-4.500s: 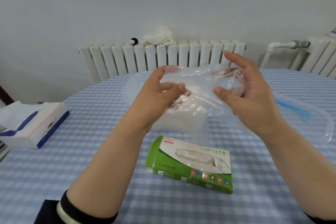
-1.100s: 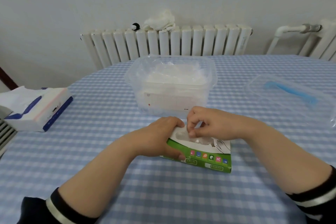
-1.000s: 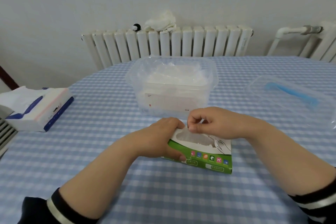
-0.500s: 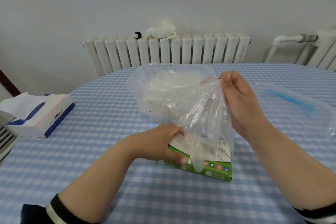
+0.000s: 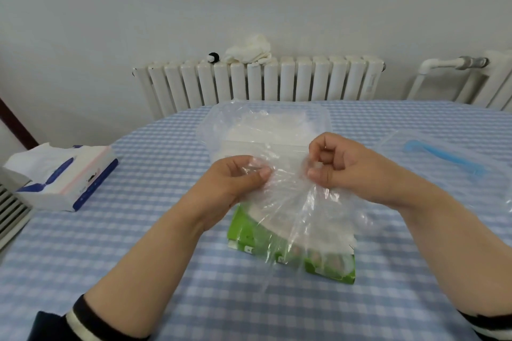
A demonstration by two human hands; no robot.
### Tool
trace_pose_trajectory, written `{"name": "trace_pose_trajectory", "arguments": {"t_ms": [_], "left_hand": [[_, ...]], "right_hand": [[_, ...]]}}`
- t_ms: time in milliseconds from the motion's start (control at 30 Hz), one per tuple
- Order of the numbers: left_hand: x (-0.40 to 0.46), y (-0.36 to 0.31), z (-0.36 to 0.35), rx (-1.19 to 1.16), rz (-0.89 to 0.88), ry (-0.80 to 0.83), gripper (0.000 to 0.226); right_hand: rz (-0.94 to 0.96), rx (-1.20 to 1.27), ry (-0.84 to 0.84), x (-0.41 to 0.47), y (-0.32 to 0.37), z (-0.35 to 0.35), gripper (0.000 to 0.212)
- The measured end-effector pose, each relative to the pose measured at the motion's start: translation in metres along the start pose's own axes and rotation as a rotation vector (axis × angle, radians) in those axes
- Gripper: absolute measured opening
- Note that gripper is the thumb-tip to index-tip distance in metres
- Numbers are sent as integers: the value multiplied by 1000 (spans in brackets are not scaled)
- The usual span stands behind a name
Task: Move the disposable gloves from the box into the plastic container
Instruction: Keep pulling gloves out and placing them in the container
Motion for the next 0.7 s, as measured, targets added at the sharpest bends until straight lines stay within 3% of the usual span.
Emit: {"name": "trace_pose_trajectory", "arguments": {"t_ms": [133,200,300,367,500,567,701], "left_hand": [[-5,-6,-5,155,-31,14,13],[-7,-7,-4,303,-38,58,20],[-10,-14,-3,431,-10,127,25],[-10,-21,-7,463,-41,134,18],[0,-31,-20,860,-124,-37,47],[6,-35,-24,1060,-212,-82,45],[12,-44,-24,1180,-378,-85,44]], "right_hand": [[-145,-23,32,1,2,-7,57],[-178,-82,8,3,3,-13,46],[-176,-184,-83,4,4,-14,13],[-156,-208,-116,2,5,-14,14],[-114,-289,-113,-1,16,-20,17],[-104,-339,-114,-4,22,-19,16],[-80,-391,-160,-8,29,-13,13]]}}
Point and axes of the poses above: each hand's wrist, its own x-axis towards the middle knuckle, its own z-axis out of the back of the hand, y = z × x, the point moved 1 cm from there along x, towards the middle knuckle, and after that the axes turned 6 degrees about y, right-handed, at the moved point
